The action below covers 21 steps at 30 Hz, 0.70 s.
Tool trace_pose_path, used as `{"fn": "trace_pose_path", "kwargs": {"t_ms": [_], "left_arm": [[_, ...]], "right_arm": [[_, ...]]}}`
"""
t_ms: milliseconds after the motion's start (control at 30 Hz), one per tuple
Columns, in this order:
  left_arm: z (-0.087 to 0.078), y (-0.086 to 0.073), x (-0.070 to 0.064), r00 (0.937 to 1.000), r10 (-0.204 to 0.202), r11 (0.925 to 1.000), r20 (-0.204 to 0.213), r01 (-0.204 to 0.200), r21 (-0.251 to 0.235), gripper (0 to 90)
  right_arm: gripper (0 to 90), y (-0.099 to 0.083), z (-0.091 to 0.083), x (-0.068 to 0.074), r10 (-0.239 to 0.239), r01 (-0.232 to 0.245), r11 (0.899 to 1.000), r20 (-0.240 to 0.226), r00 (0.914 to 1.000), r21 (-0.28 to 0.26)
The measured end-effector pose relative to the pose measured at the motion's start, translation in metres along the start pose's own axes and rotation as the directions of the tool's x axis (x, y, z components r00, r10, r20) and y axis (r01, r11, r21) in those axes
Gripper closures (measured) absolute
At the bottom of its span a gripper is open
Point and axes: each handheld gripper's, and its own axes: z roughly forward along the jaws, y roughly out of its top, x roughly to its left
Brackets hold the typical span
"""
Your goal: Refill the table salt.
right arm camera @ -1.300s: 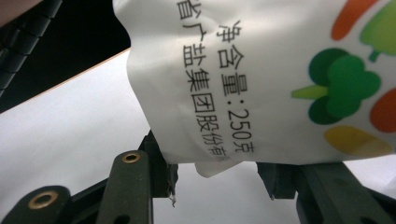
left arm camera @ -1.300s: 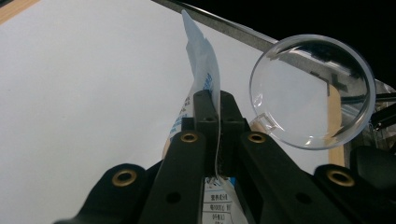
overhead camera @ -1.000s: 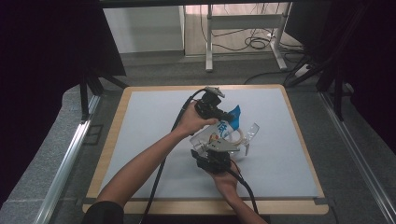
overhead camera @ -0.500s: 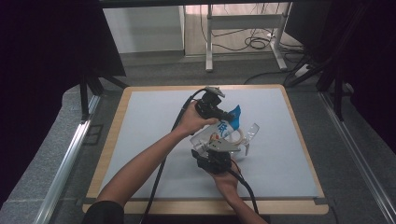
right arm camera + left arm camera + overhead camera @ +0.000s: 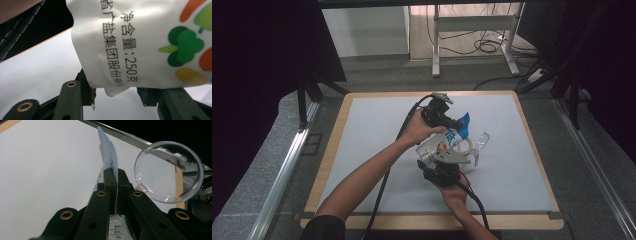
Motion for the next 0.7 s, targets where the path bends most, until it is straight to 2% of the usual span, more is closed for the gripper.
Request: {"fn": "trace_pose_path", "kwargs": {"t_ms": [700], "left_arm": [[0.0028, 0.0003, 0.0013, 1.0, -0.002, 1.0, -0.001, 0.002, 0.002, 90.0]], "right_arm": [[56.9, 0.0013, -0.003, 0.0007, -0.008, 0.008, 1.0, 0.006, 1.0, -0.015]]}}
